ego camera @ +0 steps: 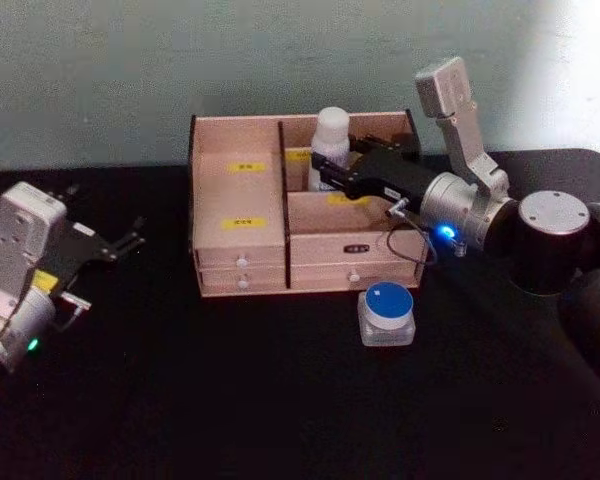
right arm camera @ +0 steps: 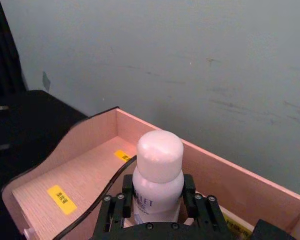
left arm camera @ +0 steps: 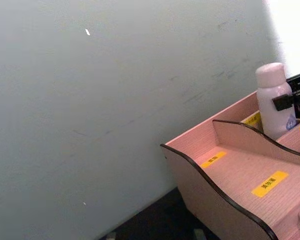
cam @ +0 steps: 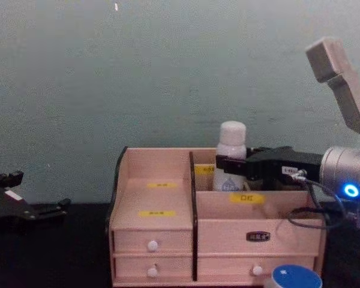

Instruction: Pick up the facial cleanser and watermelon frost from the table and place them into the tiered storage box.

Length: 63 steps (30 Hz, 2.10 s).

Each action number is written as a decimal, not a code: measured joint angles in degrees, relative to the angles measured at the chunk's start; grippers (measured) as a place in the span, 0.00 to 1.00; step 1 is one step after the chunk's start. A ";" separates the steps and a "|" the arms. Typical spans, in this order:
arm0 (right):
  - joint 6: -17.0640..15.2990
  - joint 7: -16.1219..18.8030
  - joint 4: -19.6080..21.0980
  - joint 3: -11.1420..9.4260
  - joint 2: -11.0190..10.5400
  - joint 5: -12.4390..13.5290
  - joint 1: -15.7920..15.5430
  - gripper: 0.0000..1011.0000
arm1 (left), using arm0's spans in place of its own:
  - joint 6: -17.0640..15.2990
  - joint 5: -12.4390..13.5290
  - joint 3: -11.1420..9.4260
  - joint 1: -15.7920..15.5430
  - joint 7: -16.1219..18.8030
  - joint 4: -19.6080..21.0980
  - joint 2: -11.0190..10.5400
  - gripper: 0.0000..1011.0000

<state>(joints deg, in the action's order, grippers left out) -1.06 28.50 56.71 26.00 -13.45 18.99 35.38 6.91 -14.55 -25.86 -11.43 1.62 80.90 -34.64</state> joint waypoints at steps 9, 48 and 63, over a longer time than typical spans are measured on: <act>0.02 -0.02 0.11 -0.02 -0.03 -0.01 0.01 0.59 | 0.00 0.00 0.00 0.00 0.00 0.00 0.00 0.99; -2.87 -0.47 14.85 -2.40 -5.93 1.84 -8.67 0.99 | 0.00 0.00 0.00 0.00 0.00 0.00 0.00 0.99; -4.27 -1.27 31.41 -5.04 -15.18 5.04 -24.04 0.99 | 0.00 0.00 0.00 0.00 0.00 0.00 0.00 0.99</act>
<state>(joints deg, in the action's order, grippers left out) -5.33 27.23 88.12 20.95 -28.63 24.03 11.33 6.91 -14.55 -25.86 -11.43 1.62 80.90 -34.65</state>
